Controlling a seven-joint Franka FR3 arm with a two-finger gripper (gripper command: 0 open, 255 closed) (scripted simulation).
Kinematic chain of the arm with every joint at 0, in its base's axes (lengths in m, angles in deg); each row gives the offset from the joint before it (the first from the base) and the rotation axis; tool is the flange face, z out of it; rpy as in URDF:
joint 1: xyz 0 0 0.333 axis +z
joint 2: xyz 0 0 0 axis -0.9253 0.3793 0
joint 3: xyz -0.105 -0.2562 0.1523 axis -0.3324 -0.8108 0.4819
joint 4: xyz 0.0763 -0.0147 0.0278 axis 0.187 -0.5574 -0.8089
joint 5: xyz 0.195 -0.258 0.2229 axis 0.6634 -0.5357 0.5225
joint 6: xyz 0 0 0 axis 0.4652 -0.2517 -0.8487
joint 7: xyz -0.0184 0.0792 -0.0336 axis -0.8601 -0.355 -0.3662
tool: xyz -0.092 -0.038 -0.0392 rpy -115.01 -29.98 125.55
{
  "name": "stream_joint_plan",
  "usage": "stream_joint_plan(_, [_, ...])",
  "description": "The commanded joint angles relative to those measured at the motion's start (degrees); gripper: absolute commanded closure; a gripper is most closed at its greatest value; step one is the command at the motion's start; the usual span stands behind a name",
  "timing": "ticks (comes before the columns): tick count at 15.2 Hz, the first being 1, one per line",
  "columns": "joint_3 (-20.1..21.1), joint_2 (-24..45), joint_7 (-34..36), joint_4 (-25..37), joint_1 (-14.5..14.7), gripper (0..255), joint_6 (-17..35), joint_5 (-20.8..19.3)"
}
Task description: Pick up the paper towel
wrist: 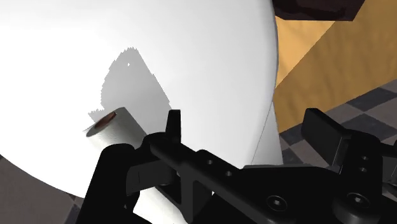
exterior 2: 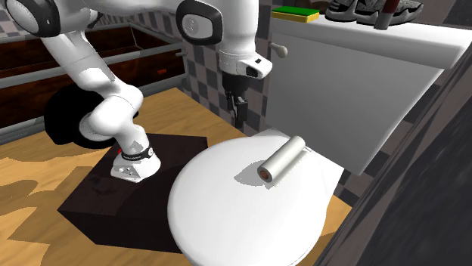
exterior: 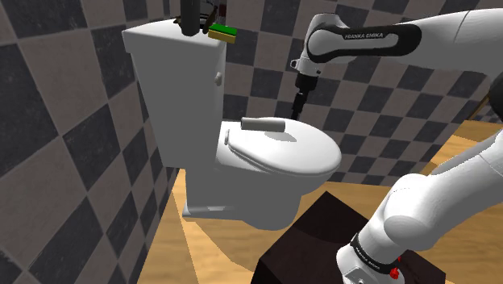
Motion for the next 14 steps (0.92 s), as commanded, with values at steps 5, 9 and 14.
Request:
stream_joint_plan(5, [-2.68,13.52,-11.59,8.71,0.77,0,4.26,2.58])
stream_joint_plan(9, [-3.09,22.79,-18.64,16.20,0.46,0,5.52,5.12])
stream_joint_plan(14, [-2.35,32.72,-25.19,25.68,-0.66,0,5.50,7.65])
